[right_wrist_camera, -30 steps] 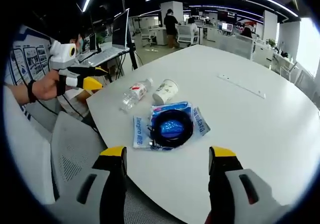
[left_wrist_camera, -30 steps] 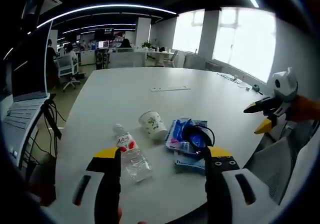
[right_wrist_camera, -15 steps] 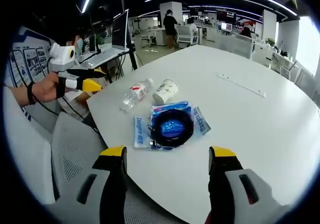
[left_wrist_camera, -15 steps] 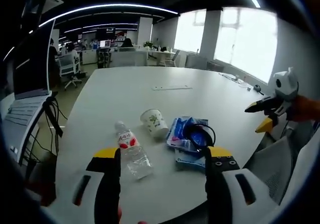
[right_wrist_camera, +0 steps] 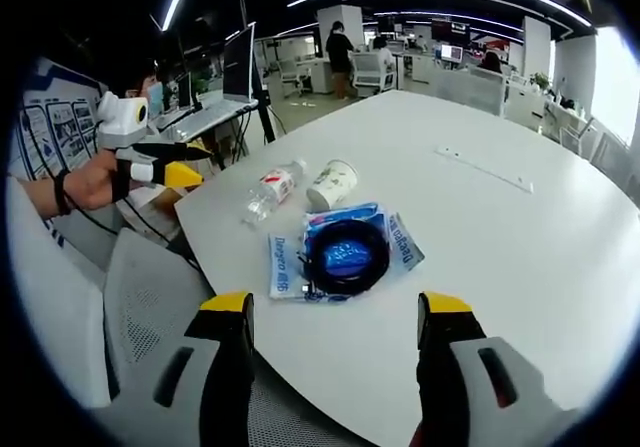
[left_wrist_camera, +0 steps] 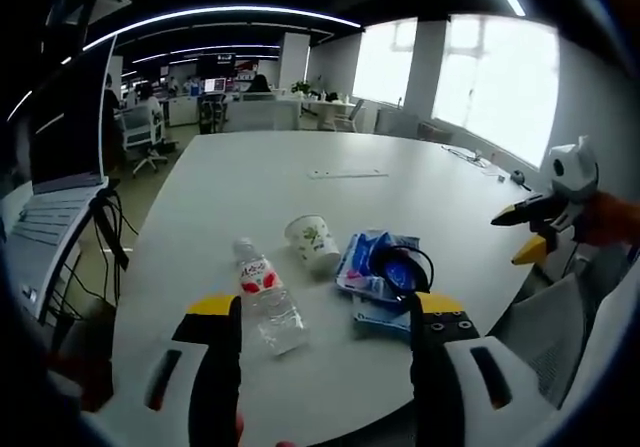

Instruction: Arrange the tabletop items into an orderly group along one side of the table until the central work area is clear of visible clutter.

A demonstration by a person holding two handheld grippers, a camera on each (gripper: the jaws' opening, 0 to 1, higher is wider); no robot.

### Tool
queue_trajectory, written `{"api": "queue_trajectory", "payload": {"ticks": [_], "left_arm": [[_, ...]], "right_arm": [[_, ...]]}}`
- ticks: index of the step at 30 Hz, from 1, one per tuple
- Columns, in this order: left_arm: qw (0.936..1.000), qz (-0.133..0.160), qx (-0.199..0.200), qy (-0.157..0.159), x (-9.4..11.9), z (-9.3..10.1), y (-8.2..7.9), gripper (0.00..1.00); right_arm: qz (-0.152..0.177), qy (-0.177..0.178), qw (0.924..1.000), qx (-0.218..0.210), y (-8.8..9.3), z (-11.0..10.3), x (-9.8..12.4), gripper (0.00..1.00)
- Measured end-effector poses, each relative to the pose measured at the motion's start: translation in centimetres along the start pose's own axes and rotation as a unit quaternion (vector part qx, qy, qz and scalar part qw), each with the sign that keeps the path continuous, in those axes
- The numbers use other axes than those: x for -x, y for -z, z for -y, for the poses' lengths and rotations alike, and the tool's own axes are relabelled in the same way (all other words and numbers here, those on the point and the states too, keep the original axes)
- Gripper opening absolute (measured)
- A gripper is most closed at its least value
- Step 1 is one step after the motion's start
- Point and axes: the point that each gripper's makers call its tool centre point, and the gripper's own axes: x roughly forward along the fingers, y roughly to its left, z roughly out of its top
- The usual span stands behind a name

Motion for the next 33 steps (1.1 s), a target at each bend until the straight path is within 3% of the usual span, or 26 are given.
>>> {"api": "queue_trajectory", "payload": {"ticks": [18, 33], "left_arm": [[0.9999, -0.014, -0.003, 0.001, -0.9, -0.5, 0.9, 0.69], [0.9996, -0.028, 0.003, -0.009, -2.9, -2.3, 1.5, 0.65]], "right_arm": [[0.004, 0.009, 0.9998, -0.019, 0.3, 0.3, 0.5, 0.66], [-0.001, 0.021, 0.9993, -0.033, 1.0, 0.9, 0.8, 0.65]]}}
